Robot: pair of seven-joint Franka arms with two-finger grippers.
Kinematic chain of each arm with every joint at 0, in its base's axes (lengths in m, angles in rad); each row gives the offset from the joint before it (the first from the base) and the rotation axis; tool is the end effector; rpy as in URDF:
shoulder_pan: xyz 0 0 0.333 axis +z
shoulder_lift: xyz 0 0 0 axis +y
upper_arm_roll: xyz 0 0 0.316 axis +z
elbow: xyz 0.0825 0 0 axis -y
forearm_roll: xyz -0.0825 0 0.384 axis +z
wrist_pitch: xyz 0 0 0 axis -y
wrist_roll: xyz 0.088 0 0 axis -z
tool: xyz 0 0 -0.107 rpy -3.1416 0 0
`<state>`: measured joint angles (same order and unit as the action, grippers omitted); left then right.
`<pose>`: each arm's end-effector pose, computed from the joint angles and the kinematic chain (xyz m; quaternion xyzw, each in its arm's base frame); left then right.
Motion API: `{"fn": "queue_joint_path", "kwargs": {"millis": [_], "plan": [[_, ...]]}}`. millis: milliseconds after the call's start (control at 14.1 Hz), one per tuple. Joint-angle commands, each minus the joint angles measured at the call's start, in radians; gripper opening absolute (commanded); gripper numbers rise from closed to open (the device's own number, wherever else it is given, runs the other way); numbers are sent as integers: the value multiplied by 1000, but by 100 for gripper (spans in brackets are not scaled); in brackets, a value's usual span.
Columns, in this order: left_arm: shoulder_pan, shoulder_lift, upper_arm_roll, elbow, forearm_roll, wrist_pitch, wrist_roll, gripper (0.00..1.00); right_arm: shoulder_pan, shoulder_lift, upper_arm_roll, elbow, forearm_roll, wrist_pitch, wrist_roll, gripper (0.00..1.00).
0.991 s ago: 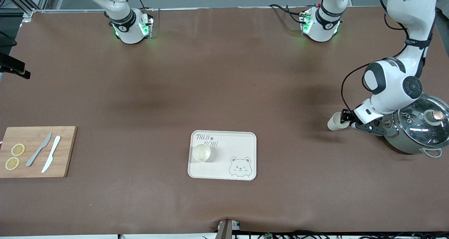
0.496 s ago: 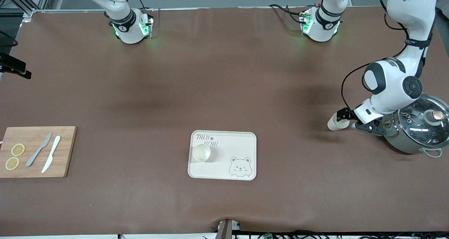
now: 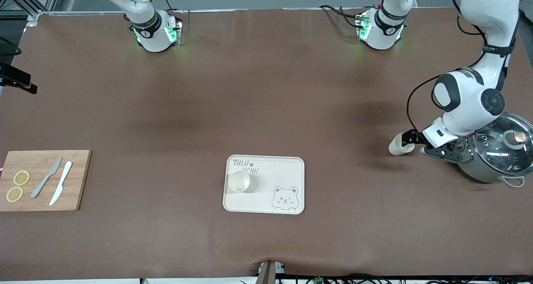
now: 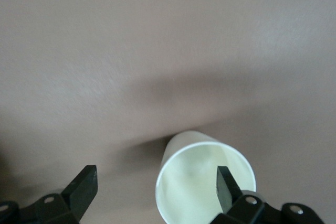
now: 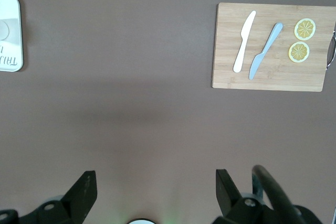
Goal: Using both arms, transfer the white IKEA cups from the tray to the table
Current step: 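Open the left gripper and raise it away from the cup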
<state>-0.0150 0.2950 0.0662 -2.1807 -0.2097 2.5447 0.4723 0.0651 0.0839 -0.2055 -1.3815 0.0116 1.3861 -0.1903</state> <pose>0.5670 0.0315 0.2599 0.9899 -0.1270 0.0477 0.0414 0.5561 -0.0713 0.6507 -0.9989 -0.0258 0.0387 0.0036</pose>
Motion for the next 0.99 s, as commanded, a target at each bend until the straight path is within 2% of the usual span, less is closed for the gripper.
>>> {"fn": "queue_joint_path", "kwargs": {"millis": [0, 354, 637, 779, 920], "plan": [[0, -60, -3, 42, -22, -101, -12, 100, 19, -13, -9, -10, -21, -4, 17, 100], [7, -128, 4, 183, -13, -340, -56, 100, 19, -12, -9, -10, -18, -2, 17, 100], [46, -145, 6, 427, 38, -636, -127, 100, 19, -12, -9, -8, -15, -1, 17, 100], [44, -145, 6, 508, 53, -704, -168, 100, 19, -12, -9, -8, -15, 4, 17, 100], [37, -146, -3, 551, 55, -739, -222, 100, 21, -12, -9, -7, -15, 5, 17, 100]]}}
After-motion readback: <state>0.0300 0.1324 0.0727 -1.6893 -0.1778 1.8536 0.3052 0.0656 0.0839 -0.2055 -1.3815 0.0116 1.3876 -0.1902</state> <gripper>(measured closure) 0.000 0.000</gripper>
